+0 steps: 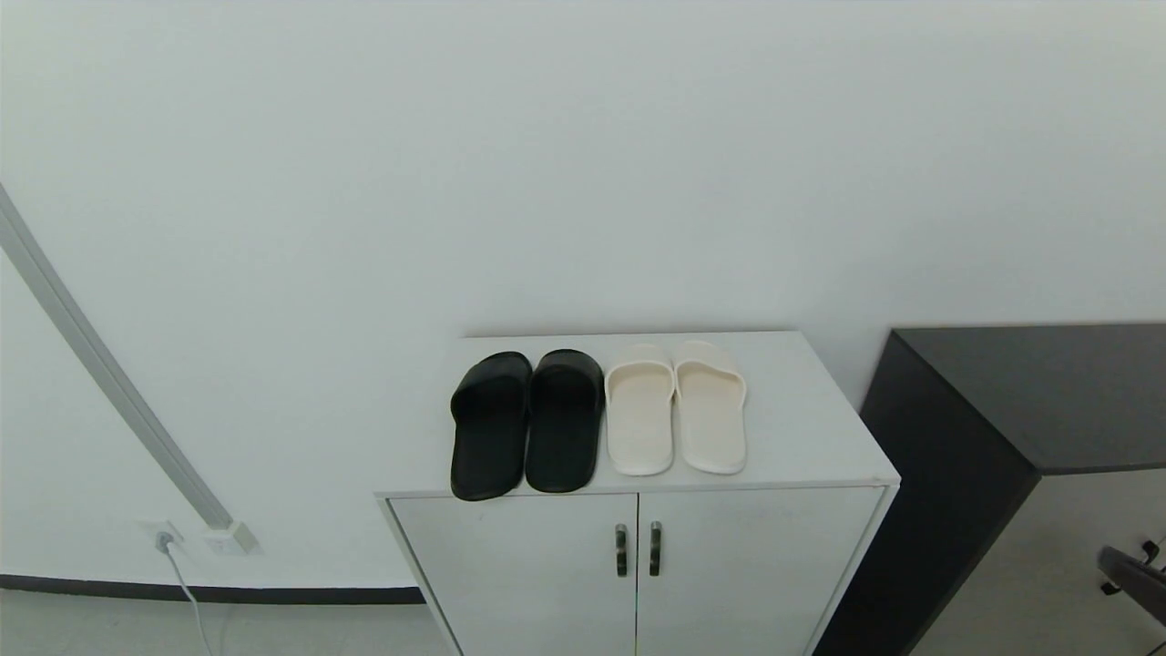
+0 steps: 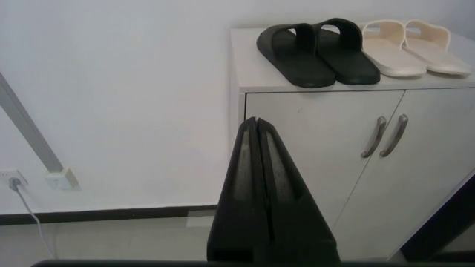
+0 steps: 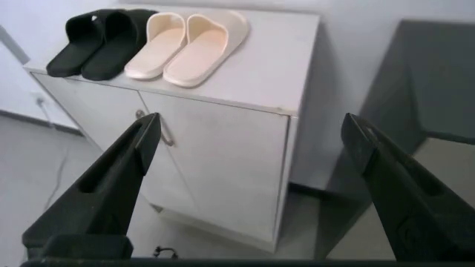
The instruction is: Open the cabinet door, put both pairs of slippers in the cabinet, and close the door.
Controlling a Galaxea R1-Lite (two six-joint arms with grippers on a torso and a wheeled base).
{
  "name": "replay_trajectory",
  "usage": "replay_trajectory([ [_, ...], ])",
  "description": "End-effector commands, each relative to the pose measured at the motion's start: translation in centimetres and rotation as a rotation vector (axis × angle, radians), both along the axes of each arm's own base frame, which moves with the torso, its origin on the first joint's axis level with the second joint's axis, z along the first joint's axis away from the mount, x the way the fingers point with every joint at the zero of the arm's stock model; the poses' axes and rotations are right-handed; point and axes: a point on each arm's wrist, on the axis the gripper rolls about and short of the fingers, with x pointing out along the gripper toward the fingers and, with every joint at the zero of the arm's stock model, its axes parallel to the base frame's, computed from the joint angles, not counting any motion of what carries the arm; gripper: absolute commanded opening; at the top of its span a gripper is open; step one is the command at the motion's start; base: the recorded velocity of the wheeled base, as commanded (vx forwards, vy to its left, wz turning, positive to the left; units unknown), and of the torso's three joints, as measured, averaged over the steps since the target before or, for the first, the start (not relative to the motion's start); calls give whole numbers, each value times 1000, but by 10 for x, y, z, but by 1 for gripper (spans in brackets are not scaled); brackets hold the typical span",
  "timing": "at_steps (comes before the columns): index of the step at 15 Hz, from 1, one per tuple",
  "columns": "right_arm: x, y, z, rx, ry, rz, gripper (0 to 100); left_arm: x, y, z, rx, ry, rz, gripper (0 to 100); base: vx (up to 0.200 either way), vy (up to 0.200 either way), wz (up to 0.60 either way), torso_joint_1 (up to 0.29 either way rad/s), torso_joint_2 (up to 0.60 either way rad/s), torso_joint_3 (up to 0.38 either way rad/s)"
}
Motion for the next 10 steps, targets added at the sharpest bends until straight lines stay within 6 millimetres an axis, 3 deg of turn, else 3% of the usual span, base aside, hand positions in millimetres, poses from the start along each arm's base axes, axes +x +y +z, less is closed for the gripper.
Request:
replay_trajectory([
  [1, 48, 40, 7, 0, 93, 73, 100, 0, 0, 0, 1, 2, -2, 0, 0, 0, 0, 0, 0, 0],
  [3, 62, 66, 26, 30, 69, 93, 100, 0, 0, 0, -1, 2, -2, 0, 0, 0, 0, 0, 0, 0],
  [5, 72, 81, 33, 33, 68, 96, 100, 0, 0, 0, -1, 2, -2, 0, 0, 0, 0, 0, 0, 0],
  [6, 85, 103, 37, 16, 74, 95, 100, 0, 0, 0, -1, 2, -2, 0, 0, 0, 0, 0, 0, 0],
  [10, 122, 156, 32, 20, 111, 22, 100, 0, 0, 0, 1, 2, -3, 0, 0, 0, 0, 0, 0, 0],
])
